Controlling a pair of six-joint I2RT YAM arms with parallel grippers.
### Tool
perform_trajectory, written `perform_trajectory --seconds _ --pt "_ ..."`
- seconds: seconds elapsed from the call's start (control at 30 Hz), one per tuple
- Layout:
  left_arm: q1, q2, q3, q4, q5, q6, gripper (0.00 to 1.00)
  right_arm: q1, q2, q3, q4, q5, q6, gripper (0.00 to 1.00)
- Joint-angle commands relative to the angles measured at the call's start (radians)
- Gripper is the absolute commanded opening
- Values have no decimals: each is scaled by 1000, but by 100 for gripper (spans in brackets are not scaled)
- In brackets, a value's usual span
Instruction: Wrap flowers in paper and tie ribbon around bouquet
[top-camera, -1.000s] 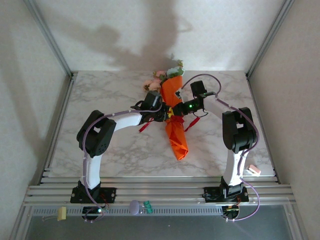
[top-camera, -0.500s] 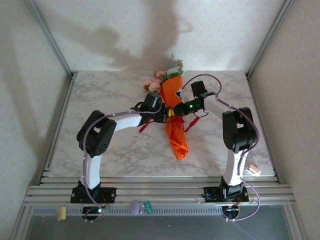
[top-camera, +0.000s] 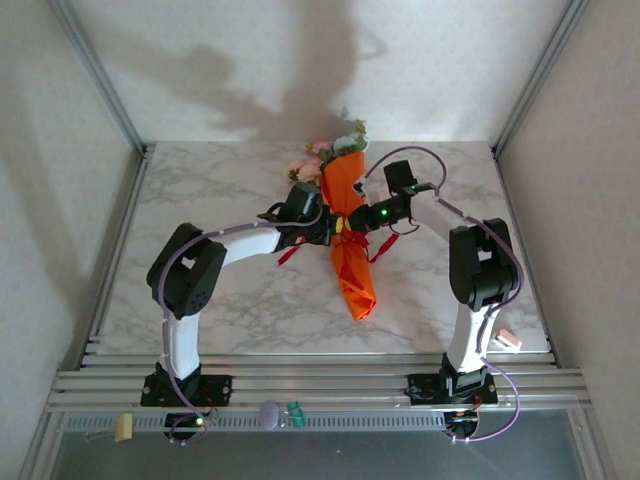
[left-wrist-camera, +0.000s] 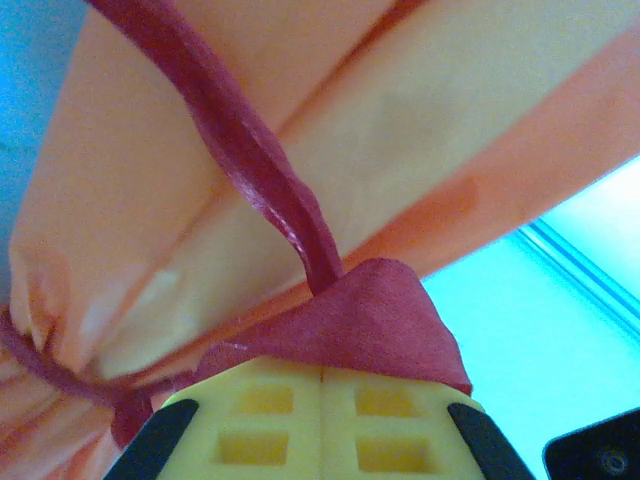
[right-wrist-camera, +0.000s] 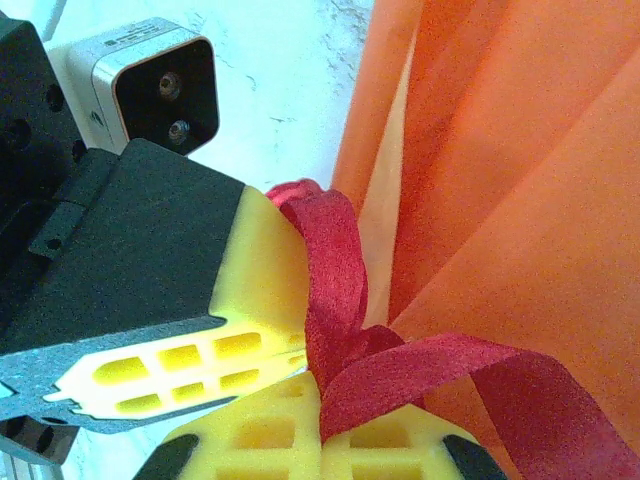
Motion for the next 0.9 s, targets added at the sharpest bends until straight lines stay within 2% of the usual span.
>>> perform_trajectory --seconds 0.0,0.57,0.7,0.87 --pt "12 -57 -39 -38 -35 20 0 -5 -59 -25 -19 -10 -20 0" --pt "9 -151 -139 -6 -17 27 0 21 -76 -42 -33 17 -20 0" --pt "1 -130 -99 -7 -2 24 12 21 -55 -29 -30 18 -20 0" --pt "-11 -129 -92 -22 6 -7 15 17 -35 -15 -25 12 -19 0"
